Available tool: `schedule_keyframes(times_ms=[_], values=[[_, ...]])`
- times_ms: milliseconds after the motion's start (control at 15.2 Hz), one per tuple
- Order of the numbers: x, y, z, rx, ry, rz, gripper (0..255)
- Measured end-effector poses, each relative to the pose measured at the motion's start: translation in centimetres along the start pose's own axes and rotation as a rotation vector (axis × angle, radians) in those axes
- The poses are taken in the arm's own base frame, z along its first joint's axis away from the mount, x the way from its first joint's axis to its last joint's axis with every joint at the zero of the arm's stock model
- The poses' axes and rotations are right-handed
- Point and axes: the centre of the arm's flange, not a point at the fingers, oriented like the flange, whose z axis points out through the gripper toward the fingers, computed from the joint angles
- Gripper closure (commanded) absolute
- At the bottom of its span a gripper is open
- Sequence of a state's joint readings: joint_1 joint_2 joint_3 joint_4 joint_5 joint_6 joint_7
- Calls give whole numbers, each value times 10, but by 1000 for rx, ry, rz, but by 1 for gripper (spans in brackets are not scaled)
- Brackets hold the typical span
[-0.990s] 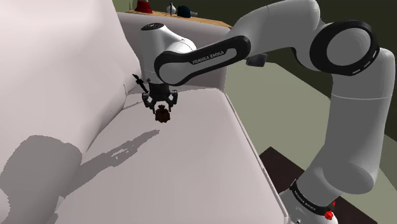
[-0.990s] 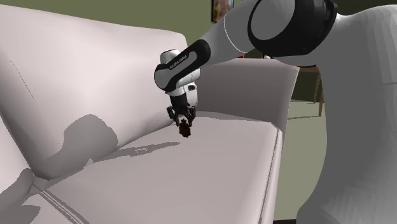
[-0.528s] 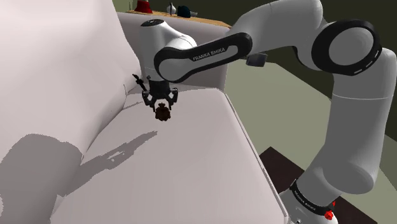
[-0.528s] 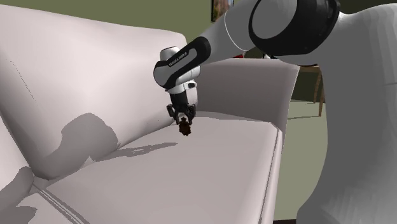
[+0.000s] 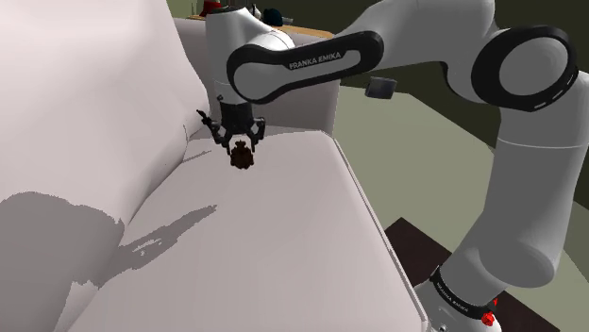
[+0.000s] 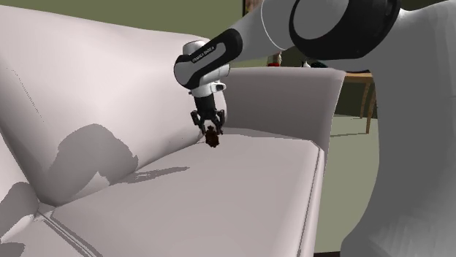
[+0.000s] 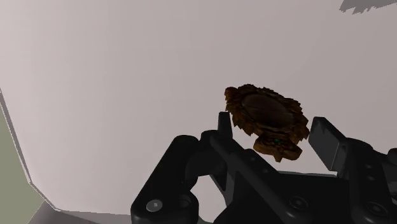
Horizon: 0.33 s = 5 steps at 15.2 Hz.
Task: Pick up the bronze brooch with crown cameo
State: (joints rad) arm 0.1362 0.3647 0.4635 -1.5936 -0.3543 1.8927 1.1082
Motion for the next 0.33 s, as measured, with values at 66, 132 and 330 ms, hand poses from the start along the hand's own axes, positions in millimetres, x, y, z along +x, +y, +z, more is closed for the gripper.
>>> schedule_keyframes(times_ms=[66, 132, 330], values=[[1, 1, -5, 0, 0, 0, 255], [3, 2, -11, 0, 0, 0, 255], [4, 1, -25, 0, 0, 0, 255]])
